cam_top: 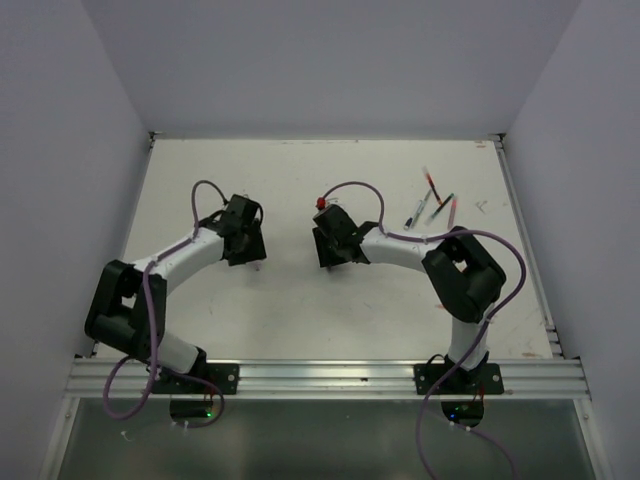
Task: Open the pen caps
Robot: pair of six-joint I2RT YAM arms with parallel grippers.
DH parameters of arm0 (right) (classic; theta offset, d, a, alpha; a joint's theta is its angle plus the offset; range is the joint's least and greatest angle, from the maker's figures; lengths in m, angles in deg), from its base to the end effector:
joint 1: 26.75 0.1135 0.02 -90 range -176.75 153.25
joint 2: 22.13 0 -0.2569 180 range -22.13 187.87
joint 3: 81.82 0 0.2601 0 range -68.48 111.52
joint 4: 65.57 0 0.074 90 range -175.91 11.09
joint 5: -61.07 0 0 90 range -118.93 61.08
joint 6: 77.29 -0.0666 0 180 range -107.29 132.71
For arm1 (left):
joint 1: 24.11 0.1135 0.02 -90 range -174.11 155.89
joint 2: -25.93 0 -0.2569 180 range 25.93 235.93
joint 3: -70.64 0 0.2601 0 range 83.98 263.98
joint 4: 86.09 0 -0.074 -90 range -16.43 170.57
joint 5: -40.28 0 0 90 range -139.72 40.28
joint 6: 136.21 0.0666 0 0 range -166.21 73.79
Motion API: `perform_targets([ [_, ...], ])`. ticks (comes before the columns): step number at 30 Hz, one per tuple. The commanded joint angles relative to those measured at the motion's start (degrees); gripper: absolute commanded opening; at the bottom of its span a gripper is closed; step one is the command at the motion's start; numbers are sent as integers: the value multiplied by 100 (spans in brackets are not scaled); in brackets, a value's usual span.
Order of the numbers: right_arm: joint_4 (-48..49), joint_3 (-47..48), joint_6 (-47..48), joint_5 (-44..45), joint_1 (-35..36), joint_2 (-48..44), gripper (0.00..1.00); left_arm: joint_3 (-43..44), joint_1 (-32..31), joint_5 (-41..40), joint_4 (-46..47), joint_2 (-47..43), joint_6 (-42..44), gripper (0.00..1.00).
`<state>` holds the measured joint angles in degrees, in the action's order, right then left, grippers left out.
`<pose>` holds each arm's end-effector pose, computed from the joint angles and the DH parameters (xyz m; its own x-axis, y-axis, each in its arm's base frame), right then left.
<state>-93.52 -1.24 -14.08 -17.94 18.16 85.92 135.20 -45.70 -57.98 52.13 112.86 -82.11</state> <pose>0.2990 0.2801 0.1230 -0.7983 -0.1711 -0.5774 -0.2874 0.9508 0.1157 0.2897 -0.1044 0.1451 -0.8572 -0.2849 -0.4290 -0.2429 0.9582 -0.1509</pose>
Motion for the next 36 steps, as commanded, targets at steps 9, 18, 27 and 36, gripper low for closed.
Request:
perform_targets([
  [9,-664,816,393,439,-270,-970,56,529,-21,95,-249,-1248,355,57],
  [18,-1341,1563,305,685,-2018,-654,54,-50,-30,1430,822,-1715,611,58],
  [27,-2019,2557,130,616,-2882,348,50,-218,-39,1845,1175,-1706,672,61],
  [36,-2054,2461,-116,721,-3014,744,50,-200,-39,2003,1333,-1496,690,62],
])
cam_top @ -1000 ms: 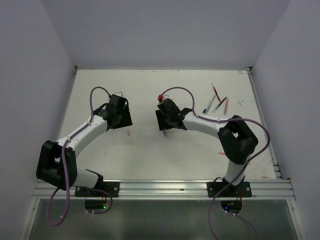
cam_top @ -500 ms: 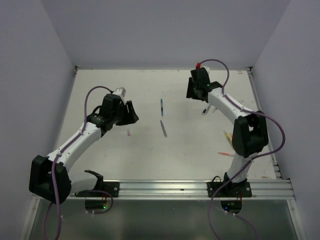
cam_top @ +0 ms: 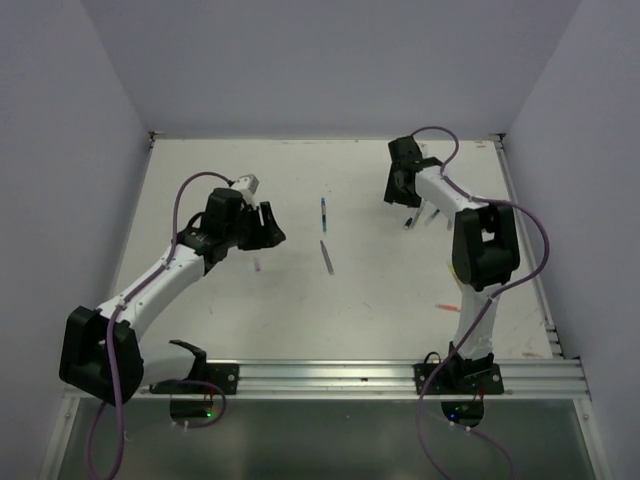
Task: Open the pen caps
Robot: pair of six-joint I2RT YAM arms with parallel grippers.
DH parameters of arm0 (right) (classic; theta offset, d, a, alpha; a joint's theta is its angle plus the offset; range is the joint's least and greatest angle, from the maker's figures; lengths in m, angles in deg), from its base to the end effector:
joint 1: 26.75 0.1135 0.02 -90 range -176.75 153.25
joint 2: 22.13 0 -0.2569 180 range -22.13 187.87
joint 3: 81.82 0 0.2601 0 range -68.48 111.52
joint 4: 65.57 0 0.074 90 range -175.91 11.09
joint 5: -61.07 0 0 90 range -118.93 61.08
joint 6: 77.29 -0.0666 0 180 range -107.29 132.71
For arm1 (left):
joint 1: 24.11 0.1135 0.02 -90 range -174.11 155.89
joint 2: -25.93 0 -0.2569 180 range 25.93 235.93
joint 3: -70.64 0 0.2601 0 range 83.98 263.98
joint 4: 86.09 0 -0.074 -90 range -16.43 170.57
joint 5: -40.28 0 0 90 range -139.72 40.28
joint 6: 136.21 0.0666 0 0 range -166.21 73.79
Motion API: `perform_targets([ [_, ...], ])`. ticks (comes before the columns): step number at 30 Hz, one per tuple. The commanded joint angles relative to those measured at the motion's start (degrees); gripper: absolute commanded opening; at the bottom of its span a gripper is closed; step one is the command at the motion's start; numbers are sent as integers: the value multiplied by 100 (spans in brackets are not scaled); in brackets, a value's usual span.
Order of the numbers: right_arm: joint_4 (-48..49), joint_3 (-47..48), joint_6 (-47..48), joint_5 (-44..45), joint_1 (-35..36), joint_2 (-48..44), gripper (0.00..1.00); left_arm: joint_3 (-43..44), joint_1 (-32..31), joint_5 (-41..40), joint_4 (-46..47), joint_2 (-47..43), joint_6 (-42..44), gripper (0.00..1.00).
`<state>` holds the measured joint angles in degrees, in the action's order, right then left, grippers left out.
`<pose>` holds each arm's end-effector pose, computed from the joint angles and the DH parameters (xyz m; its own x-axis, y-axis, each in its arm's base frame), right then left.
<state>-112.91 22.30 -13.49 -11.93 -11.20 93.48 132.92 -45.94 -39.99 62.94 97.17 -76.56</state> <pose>0.4457 0.1038 0.1755 -0.7884 0.2189 -0.5749 0.2647 0.9643 0.0041 0.2756 -0.1225 0.2266 -0.7601 -0.2320 -0.6069 0.1190 0.8686 -0.4811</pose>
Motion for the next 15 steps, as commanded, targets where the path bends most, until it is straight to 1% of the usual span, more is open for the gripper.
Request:
perform_targets([
  [1,-116,71,-184,155,-79,-4,50,18,-15,204,260,83,134,62],
  [8,-81,-131,-184,190,-236,93,50,-8,-15,204,295,162,143,63],
  [15,174,-166,-149,120,-325,216,49,-43,-15,230,313,188,134,63],
])
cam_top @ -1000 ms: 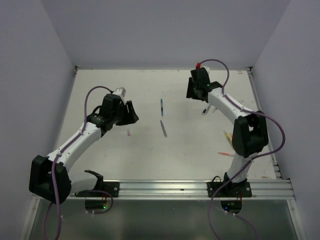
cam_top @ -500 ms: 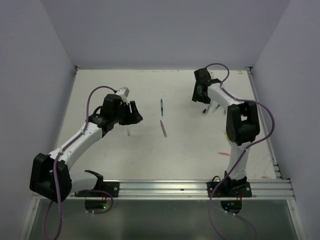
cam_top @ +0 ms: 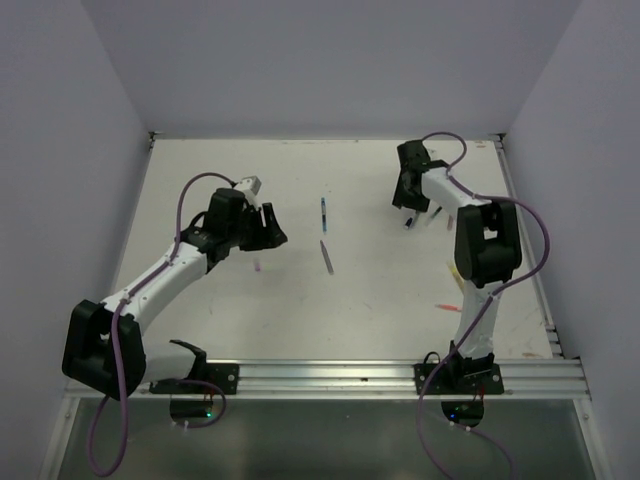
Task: Open the pen caps
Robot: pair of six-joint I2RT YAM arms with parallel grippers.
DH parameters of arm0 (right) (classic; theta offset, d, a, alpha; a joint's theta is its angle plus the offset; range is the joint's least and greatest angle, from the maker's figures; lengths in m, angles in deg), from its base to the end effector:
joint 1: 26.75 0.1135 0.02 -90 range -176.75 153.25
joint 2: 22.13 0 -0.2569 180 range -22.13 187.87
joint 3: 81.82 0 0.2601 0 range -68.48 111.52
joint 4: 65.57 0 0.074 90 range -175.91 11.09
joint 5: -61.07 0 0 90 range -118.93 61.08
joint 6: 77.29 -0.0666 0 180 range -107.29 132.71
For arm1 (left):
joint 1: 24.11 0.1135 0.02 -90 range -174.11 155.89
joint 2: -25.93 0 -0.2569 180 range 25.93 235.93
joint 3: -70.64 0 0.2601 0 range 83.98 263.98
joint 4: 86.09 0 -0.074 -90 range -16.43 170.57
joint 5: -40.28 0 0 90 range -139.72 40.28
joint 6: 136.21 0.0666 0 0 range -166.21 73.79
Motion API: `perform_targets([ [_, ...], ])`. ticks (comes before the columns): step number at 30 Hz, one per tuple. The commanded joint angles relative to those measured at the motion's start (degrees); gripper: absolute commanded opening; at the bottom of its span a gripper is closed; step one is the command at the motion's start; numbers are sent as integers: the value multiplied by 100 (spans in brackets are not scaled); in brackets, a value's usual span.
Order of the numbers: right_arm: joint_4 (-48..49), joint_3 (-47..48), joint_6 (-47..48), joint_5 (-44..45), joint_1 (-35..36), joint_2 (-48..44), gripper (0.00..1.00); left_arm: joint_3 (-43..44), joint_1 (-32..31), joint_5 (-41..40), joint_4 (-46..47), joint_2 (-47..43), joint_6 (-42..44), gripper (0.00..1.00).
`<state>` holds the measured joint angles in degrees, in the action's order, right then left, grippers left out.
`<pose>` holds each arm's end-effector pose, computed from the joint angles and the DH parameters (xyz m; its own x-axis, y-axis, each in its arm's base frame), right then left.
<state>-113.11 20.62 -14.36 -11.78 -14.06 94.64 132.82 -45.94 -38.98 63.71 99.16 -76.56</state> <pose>0.4459 0.0803 0.1571 -0.7999 0.2656 -0.5382 0.3254 0.9454 -0.0170 0.2794 -0.1253 0.2177 -0.7785 -0.2229 -0.5867 0.1182 0.8660 -0.4859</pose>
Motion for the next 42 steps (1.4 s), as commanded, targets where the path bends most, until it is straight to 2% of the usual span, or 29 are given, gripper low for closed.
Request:
perform_targets([
  [1,211,2,-62,113,-47,118,49,-50,-15,130,236,-11,134,63],
  [18,414,72,-149,-247,-249,522,48,-50,-24,95,236,60,170,63],
  [28,422,169,-149,-63,-284,698,44,-50,-15,77,245,139,205,64],
  [31,352,256,-106,25,-293,786,39,-41,-15,130,262,165,205,64],
  [32,335,283,-71,34,-293,803,28,-32,-15,139,262,174,205,64],
  [36,352,240,-9,-44,-285,839,1,-32,-15,322,359,183,196,63],
  [39,580,-31,53,-167,-284,690,0,-85,-15,718,578,235,179,61],
  [42,984,-514,97,-404,-232,146,0,-216,-15,1218,912,236,56,60],
])
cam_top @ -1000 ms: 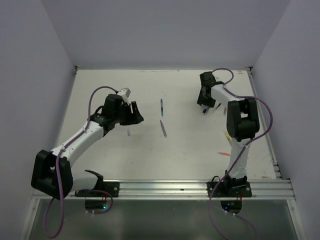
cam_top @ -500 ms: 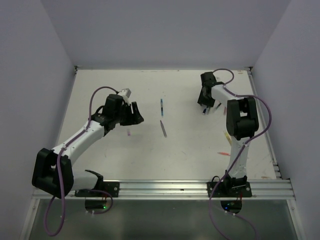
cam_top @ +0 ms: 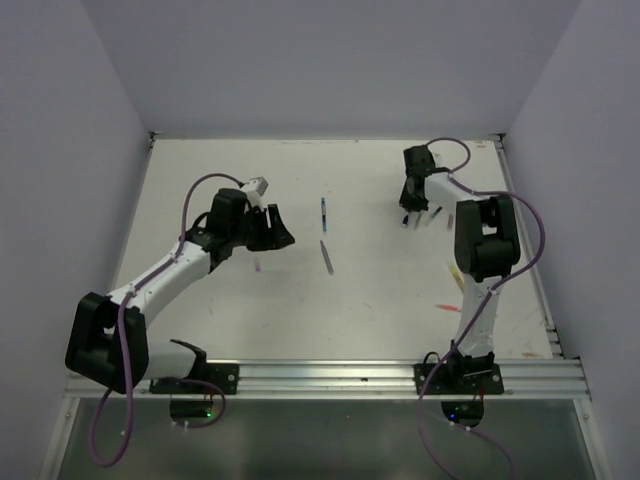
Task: Open the pen caps
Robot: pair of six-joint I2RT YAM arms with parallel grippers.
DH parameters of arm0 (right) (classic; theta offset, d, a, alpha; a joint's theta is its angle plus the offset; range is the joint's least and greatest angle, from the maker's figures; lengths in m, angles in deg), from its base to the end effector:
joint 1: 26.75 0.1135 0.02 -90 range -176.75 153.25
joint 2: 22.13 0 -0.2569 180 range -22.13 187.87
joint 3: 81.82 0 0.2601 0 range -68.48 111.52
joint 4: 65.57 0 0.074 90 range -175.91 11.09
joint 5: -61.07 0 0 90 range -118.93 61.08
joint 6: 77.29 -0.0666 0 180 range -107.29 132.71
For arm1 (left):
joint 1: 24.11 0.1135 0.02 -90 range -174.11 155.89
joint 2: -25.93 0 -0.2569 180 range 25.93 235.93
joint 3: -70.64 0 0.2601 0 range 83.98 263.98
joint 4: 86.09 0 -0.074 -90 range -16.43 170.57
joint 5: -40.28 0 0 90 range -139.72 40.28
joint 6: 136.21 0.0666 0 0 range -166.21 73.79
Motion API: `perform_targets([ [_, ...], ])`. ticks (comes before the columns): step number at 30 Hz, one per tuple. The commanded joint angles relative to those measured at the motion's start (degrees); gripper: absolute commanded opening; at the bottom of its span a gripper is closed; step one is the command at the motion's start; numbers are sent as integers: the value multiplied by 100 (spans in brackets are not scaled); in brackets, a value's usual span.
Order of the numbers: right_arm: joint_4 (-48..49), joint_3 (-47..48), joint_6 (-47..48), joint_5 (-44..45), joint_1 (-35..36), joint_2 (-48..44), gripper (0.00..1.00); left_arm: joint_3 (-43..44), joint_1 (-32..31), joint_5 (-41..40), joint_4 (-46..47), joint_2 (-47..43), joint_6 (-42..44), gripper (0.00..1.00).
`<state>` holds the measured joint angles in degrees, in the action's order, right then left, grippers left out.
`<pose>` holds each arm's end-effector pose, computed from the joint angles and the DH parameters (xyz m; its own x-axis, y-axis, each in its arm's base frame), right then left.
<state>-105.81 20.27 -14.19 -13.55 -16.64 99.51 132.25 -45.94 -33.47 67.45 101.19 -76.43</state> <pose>0.4652 0.0650 0.1257 -0.7758 0.3048 -0.5524 0.3511 0.9360 0.0233 0.2835 -0.1336 0.2117 -0.7965 -0.2015 -0.5701 0.1791 0.8219 -0.5407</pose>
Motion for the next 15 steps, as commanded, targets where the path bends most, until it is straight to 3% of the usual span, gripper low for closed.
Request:
perform_targets([
  [1,359,-603,62,-524,87,-674,0,-204,-15,756,635,23,-19,59],
  [6,1604,-1682,-612,-2210,526,-1905,0,-467,-24,1309,1653,50,-457,59],
  [15,3207,-2591,-2012,-3041,1765,-2540,0,-494,-155,1329,2130,322,-819,67],
])
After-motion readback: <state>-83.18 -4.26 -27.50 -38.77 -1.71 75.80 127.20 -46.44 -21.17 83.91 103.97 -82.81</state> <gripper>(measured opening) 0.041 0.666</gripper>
